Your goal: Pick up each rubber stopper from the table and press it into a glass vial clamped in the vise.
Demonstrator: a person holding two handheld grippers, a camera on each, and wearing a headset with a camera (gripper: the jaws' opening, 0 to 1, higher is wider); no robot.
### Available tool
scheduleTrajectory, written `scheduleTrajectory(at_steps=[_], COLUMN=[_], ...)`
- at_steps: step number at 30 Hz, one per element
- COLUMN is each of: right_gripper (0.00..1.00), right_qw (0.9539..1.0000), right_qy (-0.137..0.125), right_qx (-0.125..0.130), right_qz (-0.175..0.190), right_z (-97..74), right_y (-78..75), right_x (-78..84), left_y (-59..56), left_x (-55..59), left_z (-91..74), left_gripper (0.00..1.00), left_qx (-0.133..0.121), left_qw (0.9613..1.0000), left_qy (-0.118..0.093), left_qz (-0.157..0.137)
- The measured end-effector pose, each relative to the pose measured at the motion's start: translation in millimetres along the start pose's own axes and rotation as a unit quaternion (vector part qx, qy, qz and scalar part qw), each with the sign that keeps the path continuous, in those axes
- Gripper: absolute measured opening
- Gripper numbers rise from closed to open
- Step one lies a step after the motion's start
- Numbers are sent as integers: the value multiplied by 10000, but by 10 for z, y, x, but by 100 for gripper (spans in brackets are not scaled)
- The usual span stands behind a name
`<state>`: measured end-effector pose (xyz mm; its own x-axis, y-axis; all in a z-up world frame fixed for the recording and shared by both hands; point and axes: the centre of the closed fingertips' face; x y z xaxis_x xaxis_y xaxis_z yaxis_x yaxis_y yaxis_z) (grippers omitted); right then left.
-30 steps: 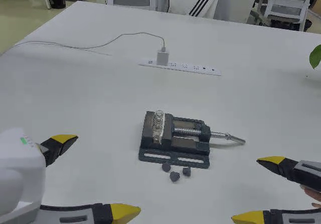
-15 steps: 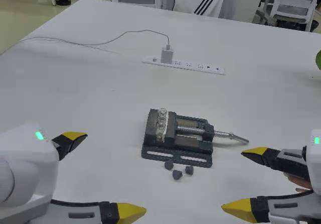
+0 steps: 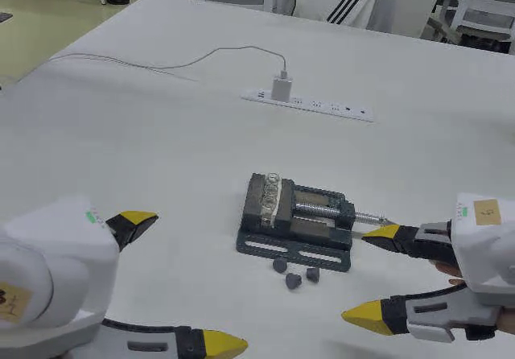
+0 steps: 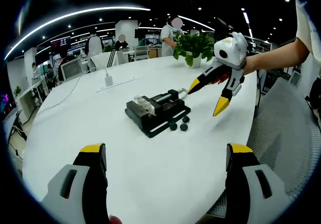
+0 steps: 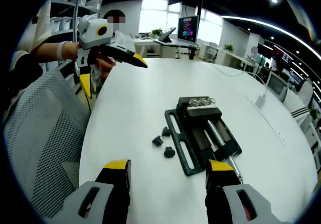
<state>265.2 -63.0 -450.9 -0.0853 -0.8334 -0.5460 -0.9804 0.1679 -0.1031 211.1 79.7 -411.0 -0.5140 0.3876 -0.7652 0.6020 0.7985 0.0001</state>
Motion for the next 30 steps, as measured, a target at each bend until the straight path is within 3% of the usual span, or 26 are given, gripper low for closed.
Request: scheduleTrajectory(at_steps=[7, 19, 30], right_gripper=[49, 31, 19], right_qw=[9995, 9986, 9974], right_qy=[107, 99, 137], right_qx=[-75, -42, -46], right_qz=[-302, -512, -701], right_z=[143, 323, 388], right_y=[-8, -24, -34], right_x=[-30, -43, -41], left_y=[4, -7, 21], left_x=[51, 76, 125], left_z=[-8, -11, -13], left_gripper=[99, 99, 99], left_qx=[-38, -2, -15], left_qw=[10000, 10000, 9999], left_qy=[68, 49, 77], left_qz=[28, -54, -131])
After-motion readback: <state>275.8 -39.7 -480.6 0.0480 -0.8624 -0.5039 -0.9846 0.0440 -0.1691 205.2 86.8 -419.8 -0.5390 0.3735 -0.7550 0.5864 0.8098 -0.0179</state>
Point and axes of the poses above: the centre of the closed fingertips' face, and the gripper's own axes: z roughly forward along the fingers, y roughly to its left, x roughly out of its underside, and after that the axes turned 13 degrees about y, right-handed
